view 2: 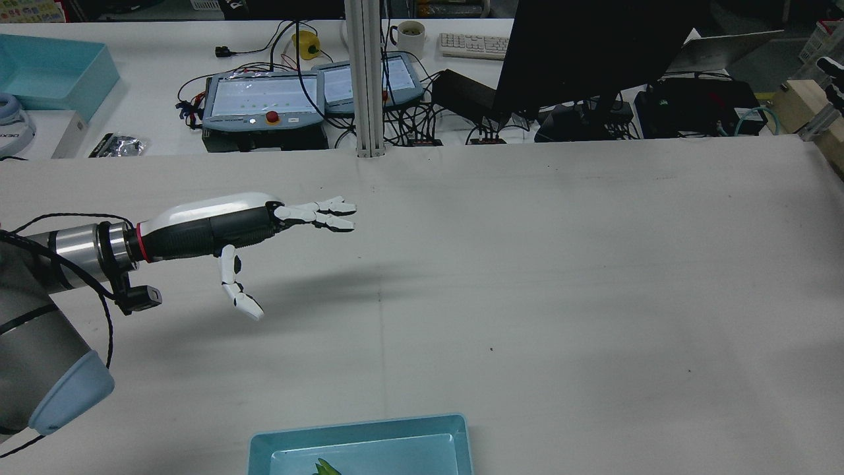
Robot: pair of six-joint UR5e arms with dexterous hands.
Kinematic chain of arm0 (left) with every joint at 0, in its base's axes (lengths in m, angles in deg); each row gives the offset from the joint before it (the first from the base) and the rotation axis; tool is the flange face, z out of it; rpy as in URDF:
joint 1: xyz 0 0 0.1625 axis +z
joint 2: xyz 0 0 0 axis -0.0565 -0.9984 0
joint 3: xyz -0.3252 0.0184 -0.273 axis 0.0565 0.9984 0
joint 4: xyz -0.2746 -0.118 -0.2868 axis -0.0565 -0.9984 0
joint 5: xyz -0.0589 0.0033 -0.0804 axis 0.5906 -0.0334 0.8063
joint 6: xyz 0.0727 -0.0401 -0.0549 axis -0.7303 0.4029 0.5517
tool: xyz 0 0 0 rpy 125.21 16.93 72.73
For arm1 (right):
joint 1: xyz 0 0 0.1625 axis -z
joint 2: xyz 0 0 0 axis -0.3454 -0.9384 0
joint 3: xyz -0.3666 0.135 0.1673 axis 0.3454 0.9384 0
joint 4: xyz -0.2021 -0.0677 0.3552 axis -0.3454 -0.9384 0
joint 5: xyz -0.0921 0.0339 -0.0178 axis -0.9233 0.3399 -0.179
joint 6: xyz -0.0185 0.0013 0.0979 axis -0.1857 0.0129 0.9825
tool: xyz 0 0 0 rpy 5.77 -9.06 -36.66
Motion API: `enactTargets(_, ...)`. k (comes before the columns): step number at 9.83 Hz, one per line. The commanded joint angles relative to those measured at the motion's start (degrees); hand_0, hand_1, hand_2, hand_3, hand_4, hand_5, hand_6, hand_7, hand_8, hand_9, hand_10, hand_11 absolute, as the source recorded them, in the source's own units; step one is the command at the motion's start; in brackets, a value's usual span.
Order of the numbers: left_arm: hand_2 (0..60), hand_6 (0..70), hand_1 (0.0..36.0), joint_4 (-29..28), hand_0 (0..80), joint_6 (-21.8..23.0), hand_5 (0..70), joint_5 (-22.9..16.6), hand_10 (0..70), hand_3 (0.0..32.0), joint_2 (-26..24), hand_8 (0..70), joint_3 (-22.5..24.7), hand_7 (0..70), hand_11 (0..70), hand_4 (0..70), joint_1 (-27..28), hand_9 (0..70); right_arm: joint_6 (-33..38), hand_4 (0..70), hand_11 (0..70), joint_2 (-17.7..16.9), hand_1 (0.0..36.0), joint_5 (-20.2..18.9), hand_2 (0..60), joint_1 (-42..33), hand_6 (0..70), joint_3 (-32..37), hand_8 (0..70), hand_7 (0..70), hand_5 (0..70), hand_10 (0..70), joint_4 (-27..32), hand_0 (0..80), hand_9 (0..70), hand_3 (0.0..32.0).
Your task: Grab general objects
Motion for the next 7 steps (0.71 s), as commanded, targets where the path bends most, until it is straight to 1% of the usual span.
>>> enactTargets(1,25.7,7.9,26.6,-8.45,57.0,0.13,10.7,0.22,0.0,0.0,-1.12,2.3,-11.24,17.6,0.4,19.7,-13.34,2.1,0.06,0.0,0.0,-0.06,0.0,0.0,0.0,0.0,0.0,0.02,0.0,0.0,0.0,0.0,0.0,0.0,0.0,0.0)
enactTargets(2,24.2,9.5,25.3,-10.92,56.2,0.3,11.0,0.57,0.0,0.0,-1.29,4.2,-14.51,20.0,0.0,22.4,-15.8,2.6,-0.03,0.0,0.0,0.03,0.0,0.0,0.0,0.0,0.0,0.02,0.0,0.0,0.0,0.0,0.0,0.0,0.0,0.0)
enactTargets(4,25.3,11.6,24.6,-14.8,55.6,-0.04,12.7,1.28,0.0,0.0,-1.91,5.6,-20.14,22.9,0.2,24.2,-20.81,3.1,-0.03,0.0,0.0,-0.06,0.0,0.0,0.0,0.0,0.0,0.02,0.0,0.0,0.0,0.0,0.0,0.0,0.0,0.0)
enactTargets(5,24.2,11.7,23.6,-16.64,54.8,-0.57,12.6,3.02,0.0,0.0,-1.82,5.7,-22.16,23.2,0.0,24.1,-22.83,3.2,-0.03,0.0,0.0,-0.06,0.0,0.0,0.0,0.0,0.0,0.02,0.0,0.0,0.0,0.0,0.0,0.0,0.0,0.0)
enactTargets(6,21.6,12.3,20.8,-18.66,52.6,-1.27,11.7,4.78,0.1,0.0,-1.82,6.0,-24.97,24.2,1.4,24.4,-24.33,3.4,0.06,0.0,0.0,0.03,0.0,0.0,0.0,0.0,0.0,0.02,0.0,0.0,0.0,0.0,0.0,0.0,0.0,0.0)
enactTargets(7,20.4,12.4,19.7,-20.77,51.7,-1.97,10.7,6.88,0.4,0.0,-1.56,6.0,-27.61,24.6,2.1,23.6,-25.13,3.5,-0.03,0.0,0.0,0.03,0.0,0.0,0.0,0.0,0.0,0.02,0.0,0.0,0.0,0.0,0.0,0.0,0.0,0.0)
